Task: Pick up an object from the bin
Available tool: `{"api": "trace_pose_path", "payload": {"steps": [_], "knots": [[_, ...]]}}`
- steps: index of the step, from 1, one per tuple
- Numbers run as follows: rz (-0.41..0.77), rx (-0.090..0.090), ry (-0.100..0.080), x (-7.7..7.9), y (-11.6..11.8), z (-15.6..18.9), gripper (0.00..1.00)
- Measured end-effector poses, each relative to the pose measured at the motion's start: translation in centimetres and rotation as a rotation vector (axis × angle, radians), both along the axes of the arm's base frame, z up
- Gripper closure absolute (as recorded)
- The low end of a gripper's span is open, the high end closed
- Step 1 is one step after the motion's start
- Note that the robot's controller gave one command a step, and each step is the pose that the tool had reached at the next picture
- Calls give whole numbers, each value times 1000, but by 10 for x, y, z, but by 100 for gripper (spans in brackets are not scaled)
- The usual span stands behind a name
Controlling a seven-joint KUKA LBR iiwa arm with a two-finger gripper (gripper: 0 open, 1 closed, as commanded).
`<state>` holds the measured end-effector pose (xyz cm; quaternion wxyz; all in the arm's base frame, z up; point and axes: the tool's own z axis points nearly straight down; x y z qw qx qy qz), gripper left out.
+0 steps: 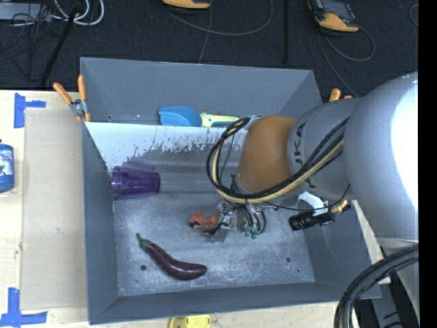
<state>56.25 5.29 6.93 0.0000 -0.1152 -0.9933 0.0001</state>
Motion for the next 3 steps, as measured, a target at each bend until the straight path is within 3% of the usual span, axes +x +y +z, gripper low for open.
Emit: {"api": "trace_pose_path", "payload": {"steps": [2, 3], "knots": [[0, 0, 11, -3, -1, 22, 100], [0, 1, 0, 0, 0, 40, 100]]}}
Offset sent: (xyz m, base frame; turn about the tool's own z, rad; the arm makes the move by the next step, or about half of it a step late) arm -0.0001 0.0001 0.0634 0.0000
